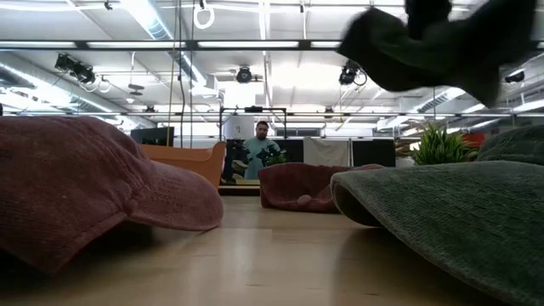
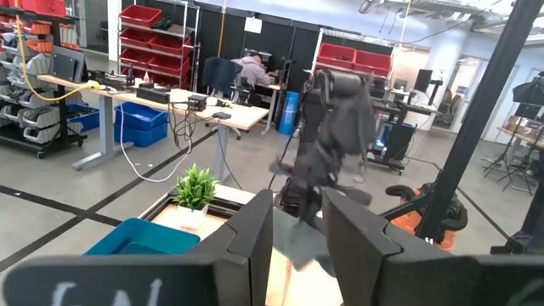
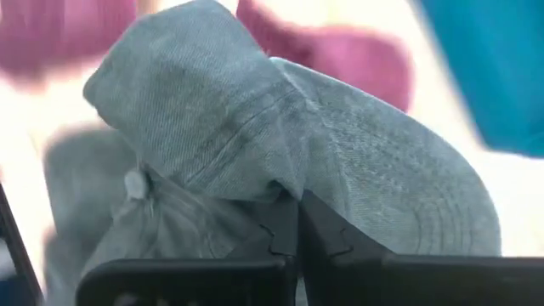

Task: Pick & Place hat
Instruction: Put the top right black cap into the blue bin

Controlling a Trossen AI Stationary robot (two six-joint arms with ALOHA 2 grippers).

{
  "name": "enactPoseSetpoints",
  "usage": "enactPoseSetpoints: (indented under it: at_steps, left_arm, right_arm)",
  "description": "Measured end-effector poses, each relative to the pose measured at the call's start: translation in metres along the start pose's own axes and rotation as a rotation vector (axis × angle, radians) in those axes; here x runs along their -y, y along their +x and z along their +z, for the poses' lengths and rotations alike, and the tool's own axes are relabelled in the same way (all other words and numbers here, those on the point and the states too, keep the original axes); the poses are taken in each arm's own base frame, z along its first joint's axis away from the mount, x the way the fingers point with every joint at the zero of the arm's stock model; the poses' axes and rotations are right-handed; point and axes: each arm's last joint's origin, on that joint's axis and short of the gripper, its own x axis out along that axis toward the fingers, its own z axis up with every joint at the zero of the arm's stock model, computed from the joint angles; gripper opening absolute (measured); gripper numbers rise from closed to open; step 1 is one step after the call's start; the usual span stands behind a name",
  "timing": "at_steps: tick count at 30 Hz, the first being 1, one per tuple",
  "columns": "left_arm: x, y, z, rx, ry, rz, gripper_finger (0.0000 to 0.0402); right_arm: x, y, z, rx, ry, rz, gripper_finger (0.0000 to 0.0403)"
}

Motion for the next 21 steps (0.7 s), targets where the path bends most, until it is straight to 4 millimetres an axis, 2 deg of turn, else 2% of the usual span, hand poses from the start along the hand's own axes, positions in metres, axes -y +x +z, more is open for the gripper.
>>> enactPoseSetpoints:
  at_steps: [5, 9, 16, 21]
  left_arm:
    - [0.0, 0.0, 0.0, 0.0, 0.0, 0.0, 0.011]
    - [0.0, 0.0, 0.0, 0.002, -0.001, 0.0, 0.011]
    - [0.0, 0.0, 0.0, 0.003, -0.002, -0.001, 0.011]
    - [0.0, 0.0, 0.0, 0.004, -0.002, 0.0, 0.011]
  right_arm:
    - [0.024, -0.024, 0.027, 0.155, 0.161, -0.081, 0.0001]
    - [0.054, -0.032, 0.045, 0.276, 0.336, -0.184, 0.0]
    - [0.095, -0.03, 0.075, 0.436, 0.547, -0.208, 0.0]
    - [0.122, -0.012, 0.093, 0.451, 0.617, -0.269, 0.0]
